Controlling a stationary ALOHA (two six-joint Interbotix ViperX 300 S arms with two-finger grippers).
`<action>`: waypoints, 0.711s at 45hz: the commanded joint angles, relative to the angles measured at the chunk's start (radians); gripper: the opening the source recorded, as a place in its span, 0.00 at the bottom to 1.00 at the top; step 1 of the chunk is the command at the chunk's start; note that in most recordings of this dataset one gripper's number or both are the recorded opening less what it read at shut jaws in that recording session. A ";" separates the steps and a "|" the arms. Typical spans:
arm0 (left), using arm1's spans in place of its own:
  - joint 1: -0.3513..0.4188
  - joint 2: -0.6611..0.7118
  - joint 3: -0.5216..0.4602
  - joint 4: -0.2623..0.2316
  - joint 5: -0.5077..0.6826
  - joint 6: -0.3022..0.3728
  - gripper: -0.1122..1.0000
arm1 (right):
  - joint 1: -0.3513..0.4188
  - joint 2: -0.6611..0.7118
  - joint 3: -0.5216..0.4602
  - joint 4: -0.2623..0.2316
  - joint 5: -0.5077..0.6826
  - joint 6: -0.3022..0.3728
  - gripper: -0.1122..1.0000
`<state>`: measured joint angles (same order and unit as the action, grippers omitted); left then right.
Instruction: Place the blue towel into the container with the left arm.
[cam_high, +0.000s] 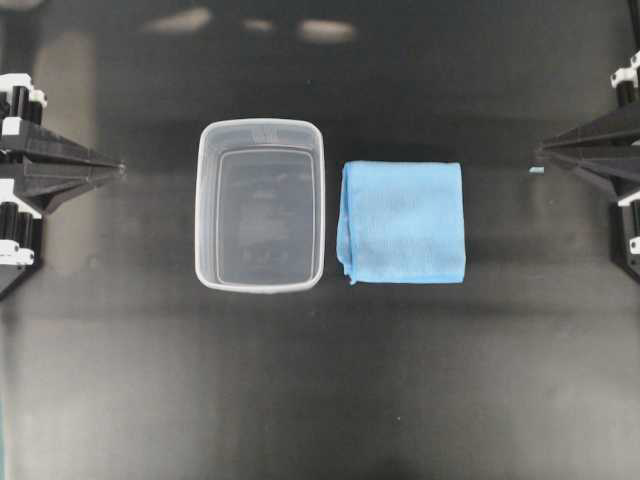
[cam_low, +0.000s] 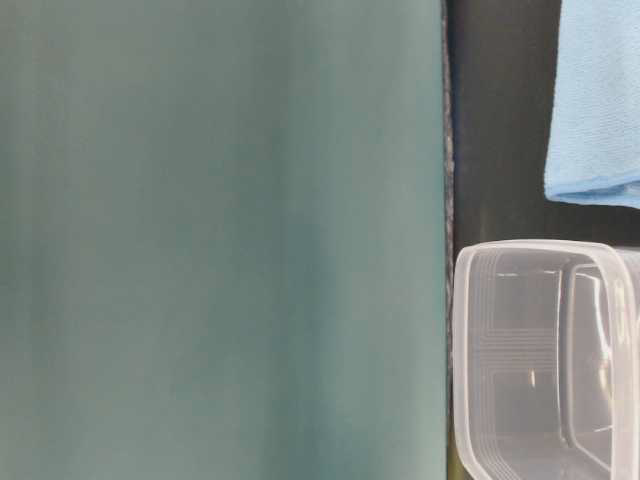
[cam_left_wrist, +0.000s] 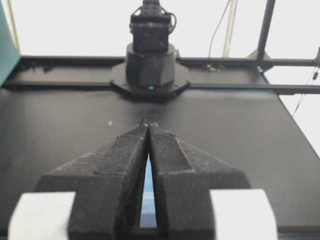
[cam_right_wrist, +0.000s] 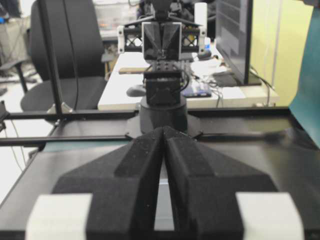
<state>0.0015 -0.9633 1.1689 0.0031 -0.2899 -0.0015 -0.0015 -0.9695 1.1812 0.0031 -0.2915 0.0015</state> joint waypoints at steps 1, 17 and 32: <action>0.006 0.069 -0.118 0.038 0.110 -0.043 0.15 | -0.002 0.002 -0.014 0.006 -0.006 0.008 0.11; 0.014 0.488 -0.566 0.040 0.618 -0.046 0.10 | -0.006 -0.114 0.018 0.011 0.160 0.008 0.11; 0.031 0.877 -0.959 0.041 0.907 -0.044 0.10 | -0.009 -0.216 0.035 0.011 0.342 0.061 0.22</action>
<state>0.0245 -0.1580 0.3267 0.0399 0.5568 -0.0506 -0.0077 -1.1750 1.2180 0.0092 0.0307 0.0552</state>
